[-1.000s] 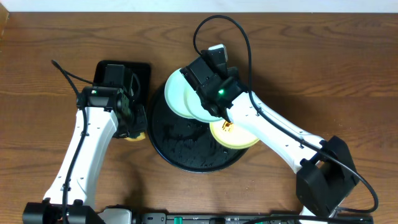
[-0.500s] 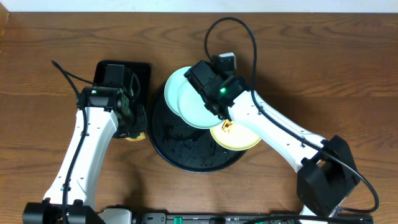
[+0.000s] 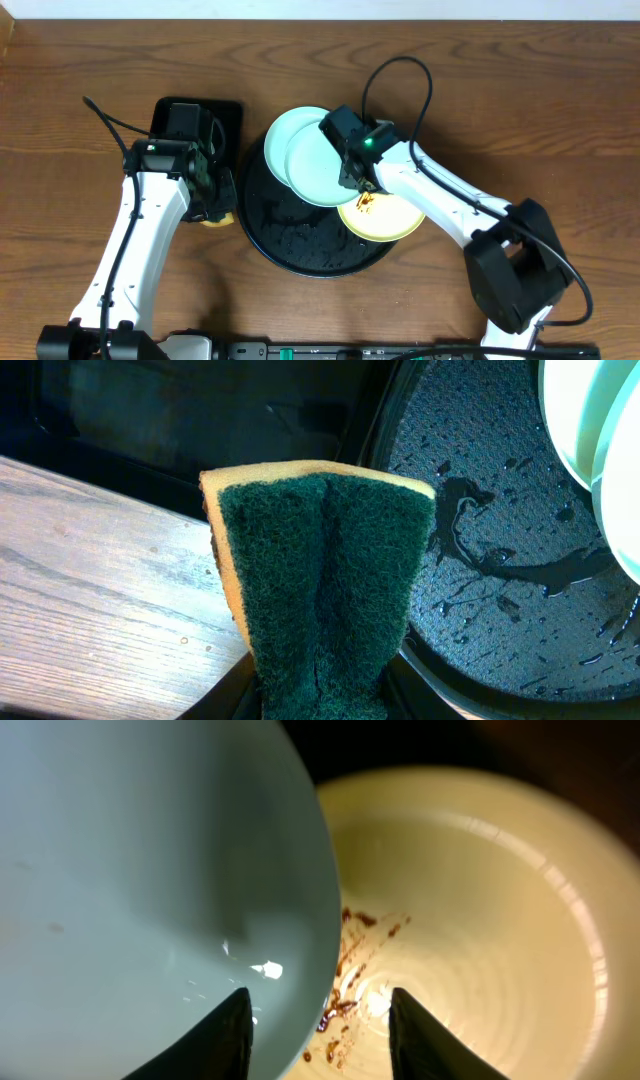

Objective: Clean dirty plates on tray and stack at the side

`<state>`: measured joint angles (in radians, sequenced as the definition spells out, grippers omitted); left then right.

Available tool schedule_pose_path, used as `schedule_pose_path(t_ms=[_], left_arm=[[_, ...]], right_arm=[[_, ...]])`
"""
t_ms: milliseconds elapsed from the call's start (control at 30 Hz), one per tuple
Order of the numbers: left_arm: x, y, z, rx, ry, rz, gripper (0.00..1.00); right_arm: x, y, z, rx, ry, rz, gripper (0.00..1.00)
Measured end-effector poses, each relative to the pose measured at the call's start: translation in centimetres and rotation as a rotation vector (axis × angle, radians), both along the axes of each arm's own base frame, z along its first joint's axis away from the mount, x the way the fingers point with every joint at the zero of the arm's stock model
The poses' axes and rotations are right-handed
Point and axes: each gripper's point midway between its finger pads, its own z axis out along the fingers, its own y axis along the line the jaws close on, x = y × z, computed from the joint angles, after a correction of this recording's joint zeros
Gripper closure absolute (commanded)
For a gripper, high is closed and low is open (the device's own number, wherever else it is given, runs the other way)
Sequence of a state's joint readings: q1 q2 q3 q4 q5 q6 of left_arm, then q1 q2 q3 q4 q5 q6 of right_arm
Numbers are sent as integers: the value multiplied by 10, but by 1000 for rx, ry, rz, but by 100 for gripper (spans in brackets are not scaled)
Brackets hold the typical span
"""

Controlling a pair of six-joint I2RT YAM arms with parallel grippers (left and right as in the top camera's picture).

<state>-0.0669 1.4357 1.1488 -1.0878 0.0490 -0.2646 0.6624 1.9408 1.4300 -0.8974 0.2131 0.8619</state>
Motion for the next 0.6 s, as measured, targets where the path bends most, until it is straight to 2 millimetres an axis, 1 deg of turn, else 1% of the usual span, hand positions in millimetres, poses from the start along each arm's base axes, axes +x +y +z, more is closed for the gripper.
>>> schedule_pose_path(t_ms=[67,100,133,200,267,600], left_arm=[[0,0,0,0,0,0,69],[0,0,0,0,0,0,69],[0,0,0,0,0,0,69],[0,0,0,0,0,0,69],[0,0,0,0,0,0,69],[0,0,0,0,1,0,69]], right_arm=[[-6,1,-9,9,32,-19,57],[-8,1,-12,14,44,-26,59],[-8,2,-14,17,51,-31,64],[-10,4,-16,27,63,-40,80],[-11,5,-16,38,66,-55,99],[-4,10,-16,63,39,-69,98]])
